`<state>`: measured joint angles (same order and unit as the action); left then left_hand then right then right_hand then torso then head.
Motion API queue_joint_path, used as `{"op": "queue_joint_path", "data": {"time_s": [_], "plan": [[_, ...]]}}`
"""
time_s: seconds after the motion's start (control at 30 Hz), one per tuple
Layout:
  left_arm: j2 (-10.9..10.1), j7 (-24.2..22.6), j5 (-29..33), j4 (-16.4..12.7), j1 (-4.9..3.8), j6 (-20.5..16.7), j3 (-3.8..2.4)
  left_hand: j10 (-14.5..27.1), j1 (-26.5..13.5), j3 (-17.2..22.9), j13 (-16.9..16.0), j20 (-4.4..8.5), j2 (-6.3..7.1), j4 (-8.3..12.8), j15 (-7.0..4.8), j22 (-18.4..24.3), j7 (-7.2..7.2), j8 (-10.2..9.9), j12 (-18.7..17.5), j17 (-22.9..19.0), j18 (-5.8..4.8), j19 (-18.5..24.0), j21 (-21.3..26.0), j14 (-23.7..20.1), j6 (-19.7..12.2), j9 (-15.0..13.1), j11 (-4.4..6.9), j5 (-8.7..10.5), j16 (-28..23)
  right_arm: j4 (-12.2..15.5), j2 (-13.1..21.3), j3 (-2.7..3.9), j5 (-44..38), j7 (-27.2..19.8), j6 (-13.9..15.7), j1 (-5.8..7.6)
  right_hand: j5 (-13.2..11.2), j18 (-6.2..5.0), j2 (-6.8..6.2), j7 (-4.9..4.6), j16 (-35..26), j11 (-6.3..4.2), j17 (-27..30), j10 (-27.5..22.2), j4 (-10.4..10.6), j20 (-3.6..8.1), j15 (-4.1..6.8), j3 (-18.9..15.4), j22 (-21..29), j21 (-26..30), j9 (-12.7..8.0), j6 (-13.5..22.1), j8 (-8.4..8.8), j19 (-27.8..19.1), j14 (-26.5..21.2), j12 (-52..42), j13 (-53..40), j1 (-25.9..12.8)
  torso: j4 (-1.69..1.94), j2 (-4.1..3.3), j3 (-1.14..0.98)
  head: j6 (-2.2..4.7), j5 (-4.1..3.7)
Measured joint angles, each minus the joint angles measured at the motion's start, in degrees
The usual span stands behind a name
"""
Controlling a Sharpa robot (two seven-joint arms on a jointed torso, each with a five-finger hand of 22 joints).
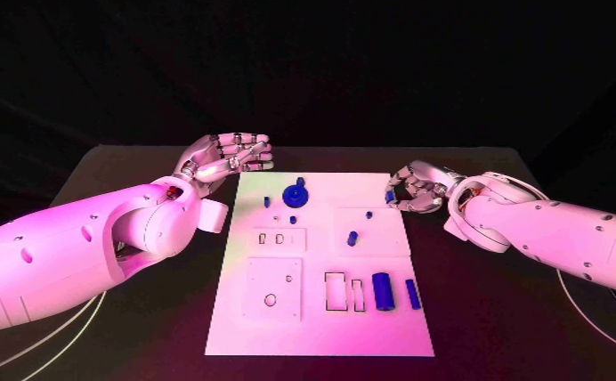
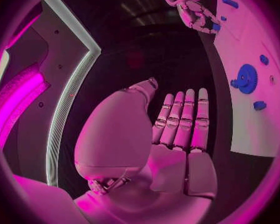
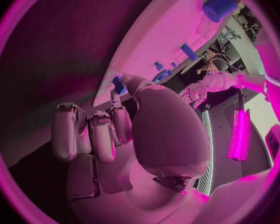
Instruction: Assemble the parts on the task board
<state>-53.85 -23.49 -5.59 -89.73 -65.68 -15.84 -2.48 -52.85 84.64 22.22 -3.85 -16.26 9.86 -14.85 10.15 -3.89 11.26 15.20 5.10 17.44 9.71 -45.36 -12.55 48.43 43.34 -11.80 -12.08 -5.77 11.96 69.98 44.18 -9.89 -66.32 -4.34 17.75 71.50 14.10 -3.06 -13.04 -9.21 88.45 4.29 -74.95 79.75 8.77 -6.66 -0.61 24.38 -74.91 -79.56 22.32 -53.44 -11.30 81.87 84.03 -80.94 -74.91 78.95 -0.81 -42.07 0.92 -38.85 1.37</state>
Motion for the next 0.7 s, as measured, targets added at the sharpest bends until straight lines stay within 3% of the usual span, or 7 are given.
{"op": "queue_joint_path", "data": {"time_s": [0.3,0.5,0.7], "plan": [[0.0,0.02,0.0,0.05,0.0,0.04,0.0,0.0,0.0,0.0,0.0,0.0,0.0,0.0,0.0,0.0,0.0,0.0,0.0,0.0,0.0,0.0,0.0,0.0,0.0,0.0,0.0,0.0,0.0,0.07,-0.13,0.0,-0.04,0.36,0.24,-0.03,0.0,0.0,0.07,0.04,0.0,0.0,0.01,0.0,0.16,0.21,0.0,0.16,0.01,-0.21,0.0,-0.04,-0.22,0.21,0.0,0.0,0.0,-0.07,0.01,0.0,0.01,-0.02,0.01],[-0.01,0.05,0.0,0.09,0.0,0.08,0.0,0.0,0.0,0.17,0.0,0.0,0.0,0.17,0.0,0.0,0.0,0.0,0.0,0.0,0.0,0.0,0.0,0.0,0.0,0.0,0.0,0.0,0.0,0.09,-0.19,-0.01,-0.06,0.91,0.76,-0.05,0.0,0.0,0.61,0.52,0.0,-0.21,0.01,0.21,0.48,0.42,0.0,0.48,0.01,-0.64,0.1,-0.52,-0.67,0.42,0.0,-0.22,0.0,-0.61,0.02,-0.01,0.01,-0.05,0.01],[-0.01,0.07,0.0,0.1,0.0,0.11,0.0,0.0,0.0,0.16,0.0,0.0,0.0,0.16,0.0,0.0,0.0,0.0,0.0,0.0,0.0,0.0,0.0,0.0,0.0,0.0,0.0,0.0,0.0,0.12,-0.23,-0.01,-0.08,1.47,1.43,-0.05,0.04,0.0,1.73,1.13,0.22,-0.85,0.01,0.85,-0.01,0.85,0.76,2.09,0.01,-1.0,0.55,-2.17,-1.8,0.85,-0.08,-0.44,0.01,-0.54,0.01,-0.01,0.01,-0.07,0.04]]}}
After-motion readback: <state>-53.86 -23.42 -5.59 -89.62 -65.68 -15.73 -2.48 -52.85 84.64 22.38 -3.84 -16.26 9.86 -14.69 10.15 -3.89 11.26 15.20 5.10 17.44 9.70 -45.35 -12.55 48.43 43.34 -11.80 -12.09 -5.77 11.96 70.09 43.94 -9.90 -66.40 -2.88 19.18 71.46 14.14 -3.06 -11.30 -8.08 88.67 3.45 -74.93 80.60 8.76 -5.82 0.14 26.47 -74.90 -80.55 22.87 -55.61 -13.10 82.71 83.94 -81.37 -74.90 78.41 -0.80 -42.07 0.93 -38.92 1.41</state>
